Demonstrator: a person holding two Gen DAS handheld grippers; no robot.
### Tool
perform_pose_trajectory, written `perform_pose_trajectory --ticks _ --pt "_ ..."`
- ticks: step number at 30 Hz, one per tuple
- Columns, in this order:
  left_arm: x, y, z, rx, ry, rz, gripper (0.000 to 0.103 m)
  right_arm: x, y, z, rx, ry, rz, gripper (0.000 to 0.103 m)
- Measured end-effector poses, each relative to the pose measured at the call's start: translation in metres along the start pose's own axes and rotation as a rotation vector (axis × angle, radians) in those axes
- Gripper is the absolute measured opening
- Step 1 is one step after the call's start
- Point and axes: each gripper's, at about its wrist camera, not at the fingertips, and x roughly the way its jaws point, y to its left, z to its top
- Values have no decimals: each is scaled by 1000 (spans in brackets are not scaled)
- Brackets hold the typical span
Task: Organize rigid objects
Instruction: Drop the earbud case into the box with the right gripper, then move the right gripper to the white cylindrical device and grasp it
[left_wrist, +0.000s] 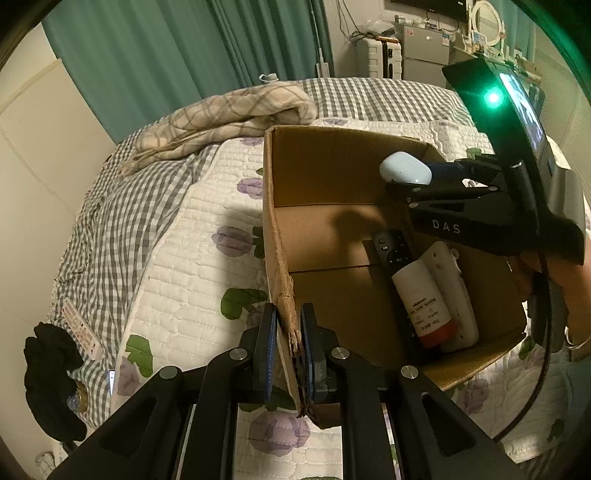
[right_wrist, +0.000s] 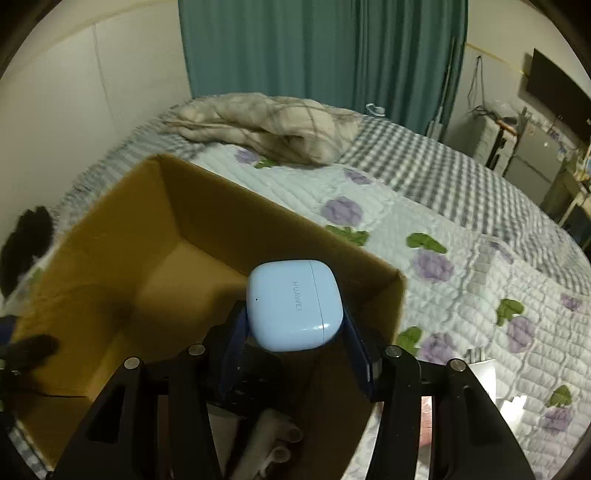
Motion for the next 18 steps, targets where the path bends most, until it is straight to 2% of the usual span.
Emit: perform_pose_trajectory --ticks 4,5,6,7,8,11,16,18 --pt "0 2 0 -5 1 -4 12 -3 -3 -2 17 -13 25 51" --pt "0 2 0 -3 1 -5 12 -8 -5 -3 26 -30 45 54" --pt "1 2 0 -6 3 -3 12 -15 -6 -4 35 -54 71 60" --pt "1 3 0 -7 4 -2 12 -22 -7 -4 45 -78 87 80" --pt "2 3 1 -7 6 0 12 -32 -9 -4 54 -108 98 90" --pt "0 4 2 -11 8 2 12 -67 -24 -2 56 -180 32 93" --pt "-1 3 2 -7 7 6 12 -117 -61 -8 71 -210 -67 93" --pt "-1 3 3 -7 5 10 12 -137 -78 -16 73 -213 -137 93"
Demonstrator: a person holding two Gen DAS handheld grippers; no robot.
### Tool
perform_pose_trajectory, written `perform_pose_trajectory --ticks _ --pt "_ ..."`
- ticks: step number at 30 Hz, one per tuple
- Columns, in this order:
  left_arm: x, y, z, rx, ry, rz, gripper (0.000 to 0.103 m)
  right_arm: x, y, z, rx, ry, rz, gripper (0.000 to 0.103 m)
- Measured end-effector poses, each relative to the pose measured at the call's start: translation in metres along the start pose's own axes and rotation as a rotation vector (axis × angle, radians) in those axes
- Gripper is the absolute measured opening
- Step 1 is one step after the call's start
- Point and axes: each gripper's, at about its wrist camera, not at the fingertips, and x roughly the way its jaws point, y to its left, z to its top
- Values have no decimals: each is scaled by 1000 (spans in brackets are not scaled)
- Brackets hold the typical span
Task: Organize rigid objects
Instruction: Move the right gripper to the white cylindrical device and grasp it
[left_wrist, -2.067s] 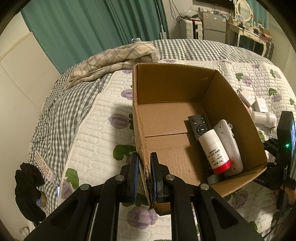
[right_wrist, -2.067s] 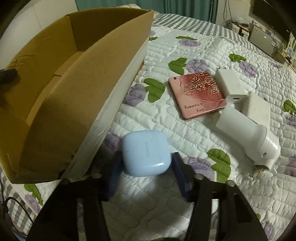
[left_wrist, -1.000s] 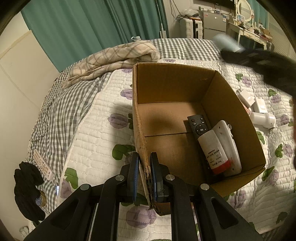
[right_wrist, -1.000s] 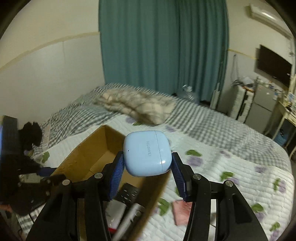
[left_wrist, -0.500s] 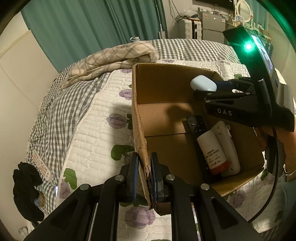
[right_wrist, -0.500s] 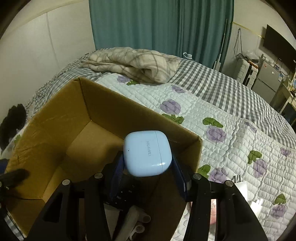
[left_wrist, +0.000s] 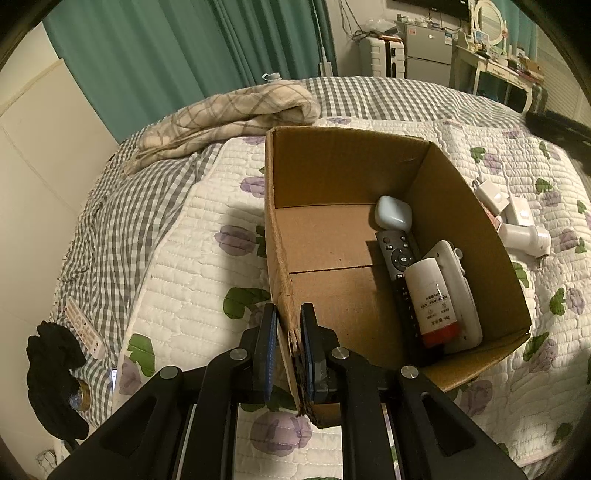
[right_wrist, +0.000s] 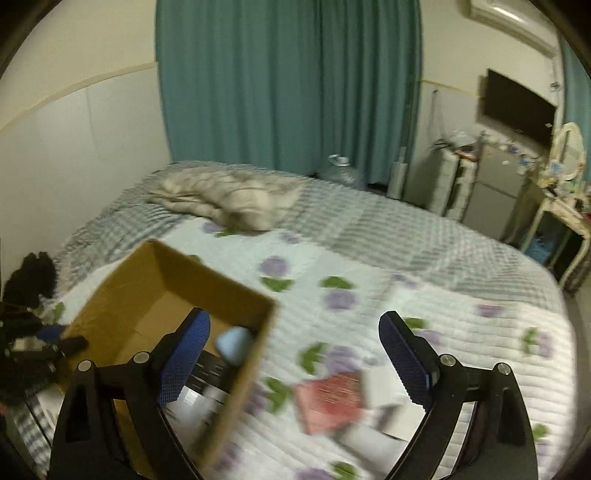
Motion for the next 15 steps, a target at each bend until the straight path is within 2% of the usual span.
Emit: perform_pose_trajectory --ticks 5,11,15 --pt "0 -2 -1 -5 -8 4 12 -28 -46 -18 1 24 -151 93" --pt "0 -2 0 -7 -5 10 12 -23 -72 -64 8 108 -220 93" --pt "0 -1 0 -17 -2 8 12 3 -77 -97 12 205 -201 93"
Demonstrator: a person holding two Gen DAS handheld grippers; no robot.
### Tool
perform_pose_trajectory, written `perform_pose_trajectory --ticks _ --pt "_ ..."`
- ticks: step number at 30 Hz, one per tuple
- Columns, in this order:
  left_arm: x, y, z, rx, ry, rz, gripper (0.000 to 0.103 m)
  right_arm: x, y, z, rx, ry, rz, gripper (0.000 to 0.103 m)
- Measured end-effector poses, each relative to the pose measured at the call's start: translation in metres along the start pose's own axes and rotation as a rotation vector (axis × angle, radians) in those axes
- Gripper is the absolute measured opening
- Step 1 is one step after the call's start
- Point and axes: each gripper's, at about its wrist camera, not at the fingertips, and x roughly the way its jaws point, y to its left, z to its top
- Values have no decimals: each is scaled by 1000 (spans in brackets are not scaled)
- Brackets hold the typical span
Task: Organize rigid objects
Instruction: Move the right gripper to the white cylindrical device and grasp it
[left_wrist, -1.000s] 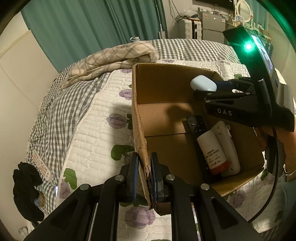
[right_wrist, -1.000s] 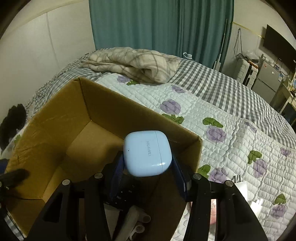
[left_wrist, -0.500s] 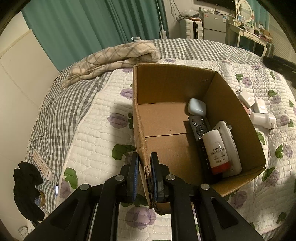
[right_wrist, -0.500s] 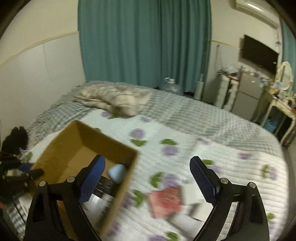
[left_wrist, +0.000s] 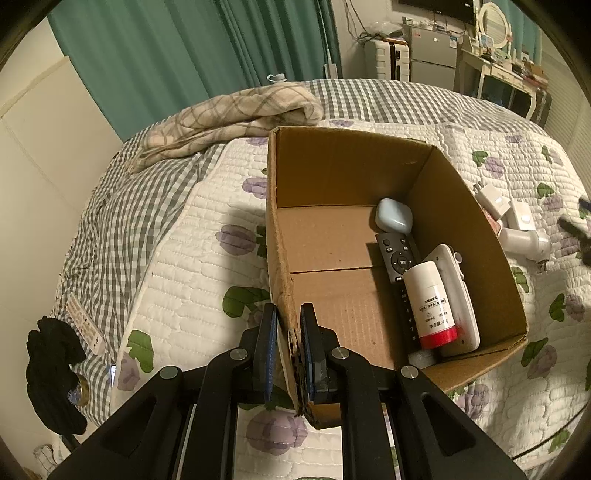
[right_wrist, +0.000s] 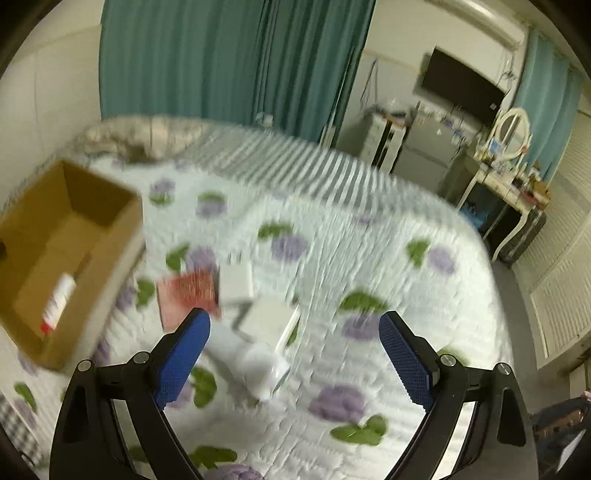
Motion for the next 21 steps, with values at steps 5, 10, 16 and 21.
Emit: perform_pose_trajectory --ticks 5,10,16,21 --pt "0 0 0 1 5 0 12 48 10 -18 -29 133 47 93" --pt "0 0 -1 -1 8 -2 12 69 15 -23 -44 194 119 93" --pt "0 0 -1 1 7 -1 12 84 31 -23 -111 244 113 68" --pt "0 1 -1 3 7 -1 12 80 32 -27 -118 243 91 61"
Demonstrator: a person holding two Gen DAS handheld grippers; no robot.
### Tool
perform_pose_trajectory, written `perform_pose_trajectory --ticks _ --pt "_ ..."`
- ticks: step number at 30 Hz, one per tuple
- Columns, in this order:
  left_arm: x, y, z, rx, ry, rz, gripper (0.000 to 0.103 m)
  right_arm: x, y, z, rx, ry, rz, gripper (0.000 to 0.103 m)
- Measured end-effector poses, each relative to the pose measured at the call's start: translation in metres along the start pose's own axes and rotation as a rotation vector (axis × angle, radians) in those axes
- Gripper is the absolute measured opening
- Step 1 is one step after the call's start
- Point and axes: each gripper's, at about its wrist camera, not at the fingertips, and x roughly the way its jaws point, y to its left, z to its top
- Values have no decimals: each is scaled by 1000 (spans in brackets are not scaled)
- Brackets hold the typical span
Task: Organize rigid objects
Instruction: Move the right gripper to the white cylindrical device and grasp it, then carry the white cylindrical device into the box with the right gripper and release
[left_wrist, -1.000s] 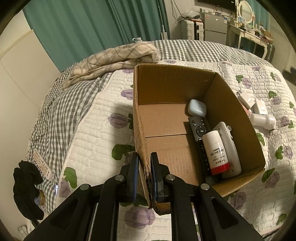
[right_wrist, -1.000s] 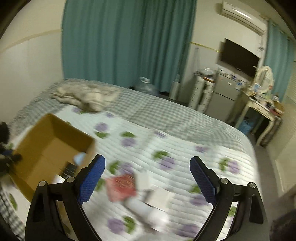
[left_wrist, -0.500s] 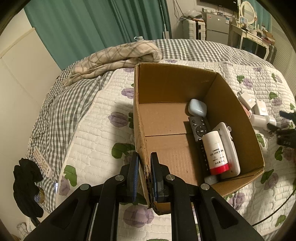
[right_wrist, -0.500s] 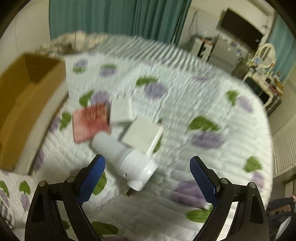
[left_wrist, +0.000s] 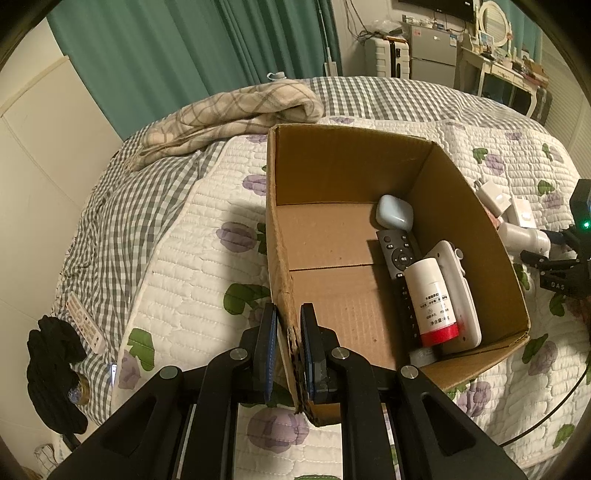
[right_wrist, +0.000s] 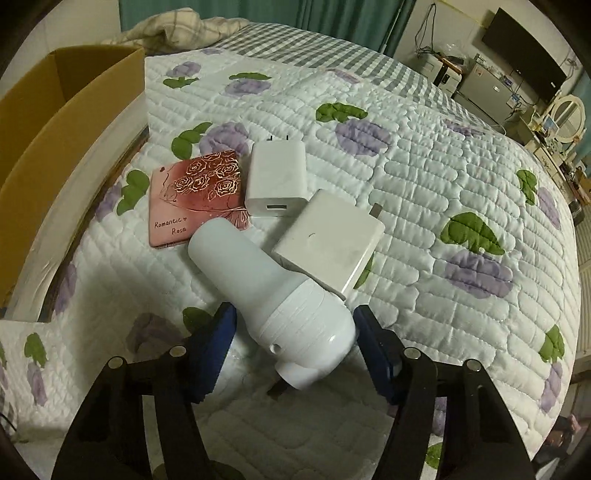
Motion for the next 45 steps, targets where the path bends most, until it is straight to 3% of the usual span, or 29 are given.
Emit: perform_pose_trajectory --ticks 7,16,23,29,35,45 --pt "0 1 0 0 0 2 12 -18 3 -11 -2 -30 -42 57" --pt "0 2 -2 -2 -2 0 12 -83 -4 -14 76 -192 -31 56" --pt "1 2 -1 -3 1 -4 12 -160 14 27 53 -375 3 56" --pt "0 1 0 -4 0 -5 12 -200 51 63 -7 -479 73 56" --pt "0 2 1 -8 1 -12 12 -181 103 85 -37 -455 166 56" --pt "1 4 0 -9 -6 -18 12 -98 164 87 -53 -297 260 56"
